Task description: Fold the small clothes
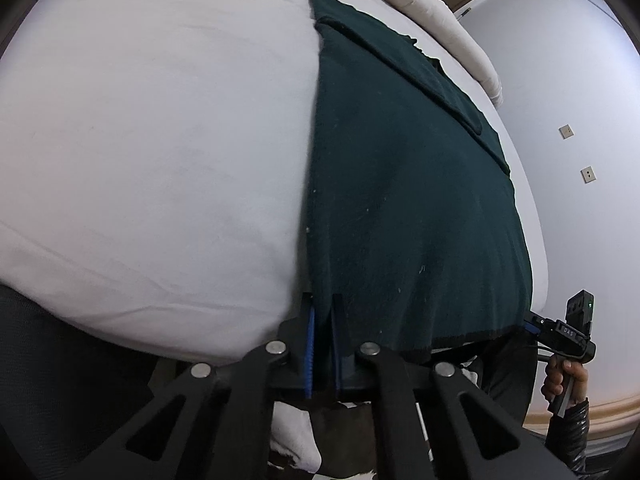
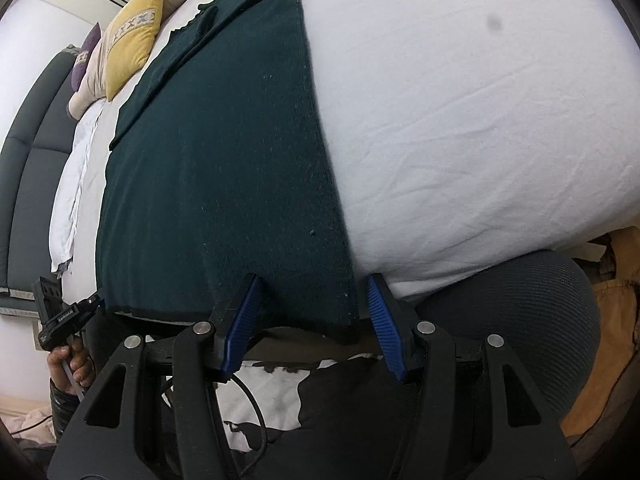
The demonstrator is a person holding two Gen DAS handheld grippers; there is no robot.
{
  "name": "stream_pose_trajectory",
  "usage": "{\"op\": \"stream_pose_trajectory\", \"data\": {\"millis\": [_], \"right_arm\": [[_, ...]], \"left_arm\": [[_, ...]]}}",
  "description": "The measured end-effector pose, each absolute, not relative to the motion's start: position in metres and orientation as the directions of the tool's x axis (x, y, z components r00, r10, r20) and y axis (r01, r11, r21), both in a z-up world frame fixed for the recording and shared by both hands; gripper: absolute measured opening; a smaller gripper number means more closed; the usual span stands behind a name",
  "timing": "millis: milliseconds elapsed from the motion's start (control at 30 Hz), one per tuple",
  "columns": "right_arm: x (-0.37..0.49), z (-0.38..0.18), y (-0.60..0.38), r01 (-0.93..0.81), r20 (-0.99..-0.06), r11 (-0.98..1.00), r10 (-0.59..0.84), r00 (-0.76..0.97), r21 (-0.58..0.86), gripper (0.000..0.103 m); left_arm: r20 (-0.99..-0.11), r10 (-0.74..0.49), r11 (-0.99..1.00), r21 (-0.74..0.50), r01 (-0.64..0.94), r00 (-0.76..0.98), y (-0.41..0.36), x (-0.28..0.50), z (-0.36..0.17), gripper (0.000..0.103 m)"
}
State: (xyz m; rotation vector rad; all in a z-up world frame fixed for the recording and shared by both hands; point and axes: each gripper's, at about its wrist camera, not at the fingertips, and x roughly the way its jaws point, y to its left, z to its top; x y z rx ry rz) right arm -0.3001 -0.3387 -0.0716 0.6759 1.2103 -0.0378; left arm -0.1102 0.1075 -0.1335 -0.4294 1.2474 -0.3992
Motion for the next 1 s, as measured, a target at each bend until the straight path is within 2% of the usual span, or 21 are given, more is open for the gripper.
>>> {"op": "stream_pose_trajectory", "data": {"millis": [67,133,167,200,367,600,1000], "right_arm": [[-0.294,-0.073,-0.338,0.375,-0.87,0.804,0.325,0.371,0.461,0.038],[-0.297,-0.075,-0.339,0.369,-0.867,0.803,0.339,0.365,0.469,0.02],[-0.299,-0.074,-0.338,0.362,-0.866,0.806,0.338,0.367,0.468,0.017],[-0.301,-0.073,-0.339,0.359,-0.864,0.806,0.339,0.372,0.471,0.008],[-0.309,-0.058,-0.349,0.334,-0.814,0.775,0.368,0.45,0.535,0.007],[-0.307,-0.012,-0.367,0.264,-0.669,0.693,0.413,0.618,0.671,0.006],[-0.289,0.024,-0.378,0.197,-0.522,0.607,0.421,0.741,0.77,0.006]], "left_arm": [[-0.816,-0.509,0.856,-0.513,0.063,0.272,0.107,-0.111,-0.132,0.006],[-0.816,-0.508,0.858,-0.51,0.071,0.278,0.107,-0.111,-0.13,0.006],[-0.814,-0.508,0.857,-0.509,0.076,0.282,0.107,-0.111,-0.128,0.006],[-0.81,-0.511,0.855,-0.512,0.078,0.287,0.107,-0.112,-0.125,0.006],[-0.771,-0.552,0.825,-0.559,0.078,0.318,0.116,-0.116,-0.111,0.005],[-0.69,-0.611,0.77,-0.631,0.09,0.389,0.123,-0.114,-0.079,0.005],[-0.512,-0.729,0.605,-0.792,0.078,0.455,0.132,-0.096,-0.05,0.005]]}}
